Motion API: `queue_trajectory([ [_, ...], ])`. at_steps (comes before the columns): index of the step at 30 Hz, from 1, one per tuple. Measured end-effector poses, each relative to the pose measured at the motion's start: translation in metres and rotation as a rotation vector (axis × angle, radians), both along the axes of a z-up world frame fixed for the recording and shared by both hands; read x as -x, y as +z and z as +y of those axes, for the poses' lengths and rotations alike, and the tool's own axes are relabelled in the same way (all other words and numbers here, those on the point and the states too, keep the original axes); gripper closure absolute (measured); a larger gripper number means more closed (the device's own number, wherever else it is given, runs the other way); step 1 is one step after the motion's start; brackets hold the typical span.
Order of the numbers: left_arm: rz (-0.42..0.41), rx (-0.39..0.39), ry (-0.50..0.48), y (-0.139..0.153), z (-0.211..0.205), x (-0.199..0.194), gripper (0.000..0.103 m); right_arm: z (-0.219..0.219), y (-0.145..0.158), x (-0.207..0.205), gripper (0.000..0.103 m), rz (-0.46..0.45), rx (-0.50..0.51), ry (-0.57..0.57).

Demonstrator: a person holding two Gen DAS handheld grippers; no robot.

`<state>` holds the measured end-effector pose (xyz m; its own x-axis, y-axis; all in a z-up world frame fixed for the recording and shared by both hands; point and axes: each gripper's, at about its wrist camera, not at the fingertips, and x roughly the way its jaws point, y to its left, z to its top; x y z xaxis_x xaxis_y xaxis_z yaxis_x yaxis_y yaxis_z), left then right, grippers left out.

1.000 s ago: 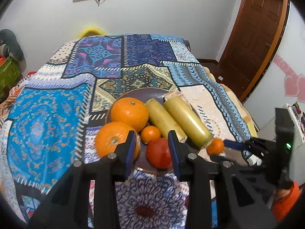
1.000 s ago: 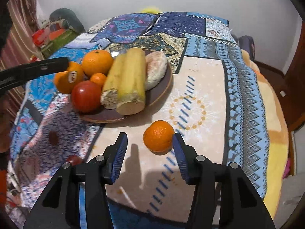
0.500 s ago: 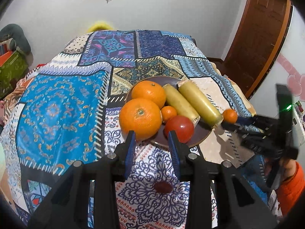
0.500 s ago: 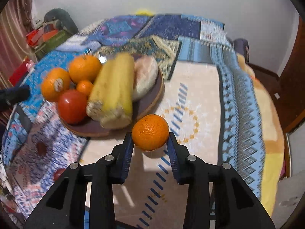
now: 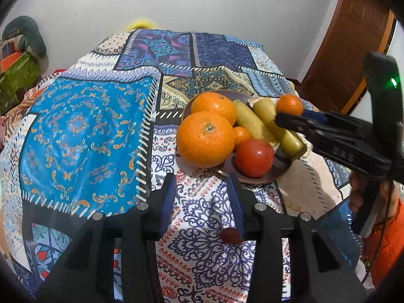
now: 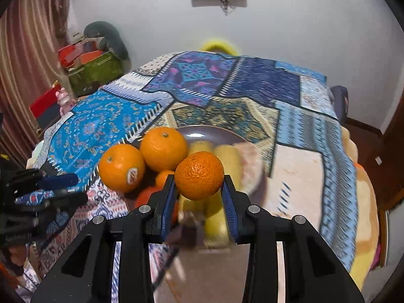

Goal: Organize fruits
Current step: 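Lower the mandarin onto the plate with the right tool and open it, then grasp a dark red date with the left tool while the right tool grasps another date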

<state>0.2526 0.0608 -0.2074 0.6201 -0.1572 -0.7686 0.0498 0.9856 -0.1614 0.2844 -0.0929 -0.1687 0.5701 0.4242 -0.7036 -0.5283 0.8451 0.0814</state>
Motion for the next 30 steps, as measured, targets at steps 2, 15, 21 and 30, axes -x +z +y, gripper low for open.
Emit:
queue_trajectory([
  [2, 0.009, -0.005, -0.002, -0.004, 0.001, 0.0, 0.061, 0.01, -0.005, -0.007, 0.07, 0.009, 0.011, 0.011],
  [15, 0.034, 0.008, -0.004, -0.011, -0.001, 0.005, 0.061, 0.014, -0.011, -0.005, 0.054, 0.037, 0.019, 0.019],
  [21, 0.028, 0.003, -0.005, -0.003, -0.005, 0.016, 0.061, -0.006, 0.008, 0.012, 0.053, 0.031, -0.03, 0.003],
  [30, 0.018, -0.008, 0.0, 0.007, -0.01, 0.044, 0.054, -0.02, 0.01, 0.054, 0.053, 0.059, -0.021, 0.02],
])
